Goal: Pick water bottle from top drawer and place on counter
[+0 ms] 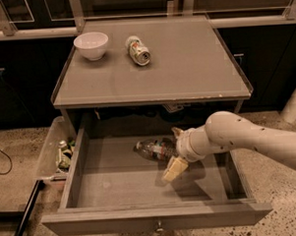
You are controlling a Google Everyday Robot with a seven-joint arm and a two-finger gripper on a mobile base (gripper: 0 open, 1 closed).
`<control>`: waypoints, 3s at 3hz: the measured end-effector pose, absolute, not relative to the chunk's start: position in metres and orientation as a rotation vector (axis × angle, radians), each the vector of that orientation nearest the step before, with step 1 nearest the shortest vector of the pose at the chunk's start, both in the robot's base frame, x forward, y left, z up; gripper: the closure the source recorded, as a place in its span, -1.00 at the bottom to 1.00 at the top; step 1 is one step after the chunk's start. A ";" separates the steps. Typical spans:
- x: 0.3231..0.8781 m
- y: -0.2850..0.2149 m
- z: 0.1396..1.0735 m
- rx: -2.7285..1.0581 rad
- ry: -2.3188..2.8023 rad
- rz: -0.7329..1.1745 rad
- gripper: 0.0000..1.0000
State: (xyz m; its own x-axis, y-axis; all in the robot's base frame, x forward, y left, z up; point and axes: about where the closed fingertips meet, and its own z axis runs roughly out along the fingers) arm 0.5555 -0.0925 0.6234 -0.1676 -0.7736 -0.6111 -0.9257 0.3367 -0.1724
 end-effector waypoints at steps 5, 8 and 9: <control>0.546 -0.092 0.633 -1.500 1.990 0.346 1.00; 0.506 -0.126 0.801 -1.573 1.917 0.331 1.00; 0.518 -0.160 0.881 -1.566 1.871 0.224 1.00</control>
Offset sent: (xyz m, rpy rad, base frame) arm 0.0000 0.0001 -0.0003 0.0002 0.0011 -0.0003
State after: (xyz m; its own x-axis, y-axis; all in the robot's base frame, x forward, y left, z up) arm 0.5179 -0.1595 0.8809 -0.0468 -0.8056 -0.5906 -0.9225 0.2616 -0.2839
